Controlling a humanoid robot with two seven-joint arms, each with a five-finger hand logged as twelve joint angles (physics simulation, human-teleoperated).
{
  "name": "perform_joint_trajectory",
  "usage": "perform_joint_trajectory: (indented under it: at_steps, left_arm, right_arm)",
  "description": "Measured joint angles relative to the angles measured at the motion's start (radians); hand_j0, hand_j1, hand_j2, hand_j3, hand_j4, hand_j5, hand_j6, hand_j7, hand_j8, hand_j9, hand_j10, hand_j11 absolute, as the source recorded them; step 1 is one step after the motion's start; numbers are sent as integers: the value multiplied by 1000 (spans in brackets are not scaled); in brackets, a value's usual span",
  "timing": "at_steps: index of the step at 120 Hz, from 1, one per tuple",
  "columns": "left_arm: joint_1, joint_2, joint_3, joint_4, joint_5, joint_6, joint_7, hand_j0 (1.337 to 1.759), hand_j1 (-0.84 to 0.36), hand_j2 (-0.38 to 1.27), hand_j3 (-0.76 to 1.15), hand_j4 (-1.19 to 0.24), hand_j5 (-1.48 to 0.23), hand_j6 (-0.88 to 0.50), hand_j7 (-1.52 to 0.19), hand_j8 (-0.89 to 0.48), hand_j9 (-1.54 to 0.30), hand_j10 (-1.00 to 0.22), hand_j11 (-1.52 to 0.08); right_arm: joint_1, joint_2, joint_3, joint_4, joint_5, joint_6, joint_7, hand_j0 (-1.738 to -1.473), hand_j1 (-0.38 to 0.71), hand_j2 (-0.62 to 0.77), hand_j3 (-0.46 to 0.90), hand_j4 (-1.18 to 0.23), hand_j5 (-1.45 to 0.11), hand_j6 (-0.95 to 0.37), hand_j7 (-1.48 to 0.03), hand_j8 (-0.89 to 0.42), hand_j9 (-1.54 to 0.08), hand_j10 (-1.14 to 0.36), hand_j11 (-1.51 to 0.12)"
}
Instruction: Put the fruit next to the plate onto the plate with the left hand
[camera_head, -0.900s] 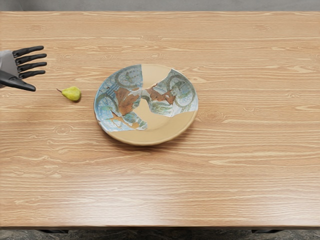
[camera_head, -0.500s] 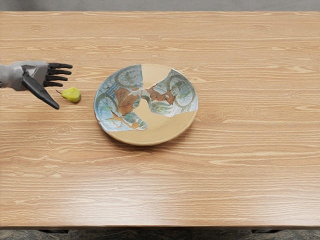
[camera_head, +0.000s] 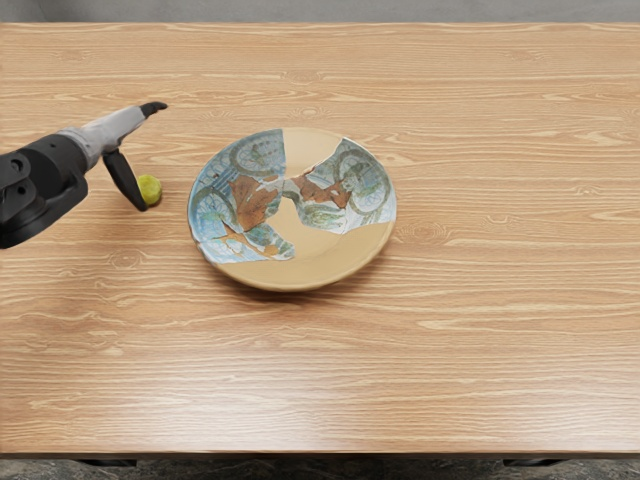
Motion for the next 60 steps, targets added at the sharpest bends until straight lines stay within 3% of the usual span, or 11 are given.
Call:
perform_joint_trajectory:
  at_steps: [21,60]
  left_arm:
    - [24,-88,41,47,85,48,39,1658,303,11,0,-44,-53,-45,-52,-45,-52,-43,-52]
    - [41,-154,50,229,93,75,40,1658,303,11,0,-44,-53,-45,-53,-45,-52,-43,-52]
  right_arm:
    - [0,0,0,0,0,0,0,-1658,-349,0,0,0,0,0,0,0,0,0,0]
    - [0,0,0,0,0,0,0,-1658,-349,0,0,0,0,0,0,0,0,0,0]
